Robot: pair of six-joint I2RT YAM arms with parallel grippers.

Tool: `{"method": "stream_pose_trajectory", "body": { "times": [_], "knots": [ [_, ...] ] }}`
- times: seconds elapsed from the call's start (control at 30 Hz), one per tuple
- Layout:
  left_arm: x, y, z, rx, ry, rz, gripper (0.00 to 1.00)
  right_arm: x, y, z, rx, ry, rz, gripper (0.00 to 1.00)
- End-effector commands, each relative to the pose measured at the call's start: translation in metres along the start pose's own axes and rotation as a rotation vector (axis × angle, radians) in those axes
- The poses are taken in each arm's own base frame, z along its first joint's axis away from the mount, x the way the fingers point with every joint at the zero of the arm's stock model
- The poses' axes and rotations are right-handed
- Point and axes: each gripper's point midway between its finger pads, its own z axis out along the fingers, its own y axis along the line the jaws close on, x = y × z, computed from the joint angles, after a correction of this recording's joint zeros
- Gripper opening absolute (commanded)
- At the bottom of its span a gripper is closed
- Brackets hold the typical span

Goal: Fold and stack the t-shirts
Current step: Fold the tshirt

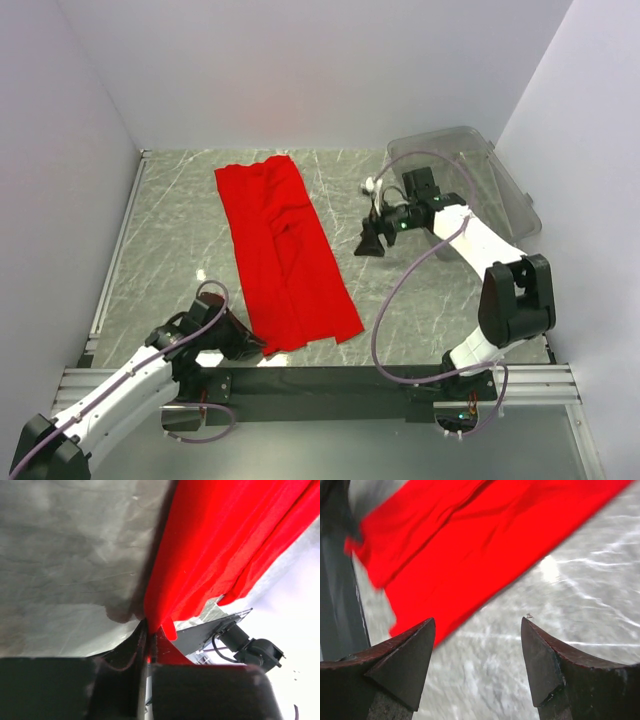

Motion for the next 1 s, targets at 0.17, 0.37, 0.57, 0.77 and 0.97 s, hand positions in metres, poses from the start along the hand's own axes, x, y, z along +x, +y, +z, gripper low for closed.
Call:
{"method": "stream_pose_trajectory", "body": {
  "times": [0.17, 0.37, 0.57, 0.77, 0.97],
  "knots": [
    [-0.015, -0.022, -0.031, -0.041, -0.116, 0.026, 0.58, 0.063, 0.076, -0.020, -0.323, 0.074, -0.696, 0.77],
    [-0.002, -0.023, -0.043, -0.054, -0.057, 0.030, 0.59, 0.110, 0.098, -0.016, -0.434, 0.189, -0.970, 0.77],
    [0.008, -0.006, -0.049, -0.124, -0.015, -0.013, 0.55, 0.129, 0.109, 0.002, -0.475, 0.204, -1.190, 0.77],
    [0.010, 0.003, -0.041, -0.127, 0.000, -0.041, 0.51, 0.133, 0.095, 0.020, -0.401, 0.218, -1.301, 0.70],
    [0.009, -0.001, -0.032, -0.108, 0.015, -0.028, 0.50, 0.141, 0.084, 0.033, -0.398, 0.243, -1.331, 0.62]
  ]
}}
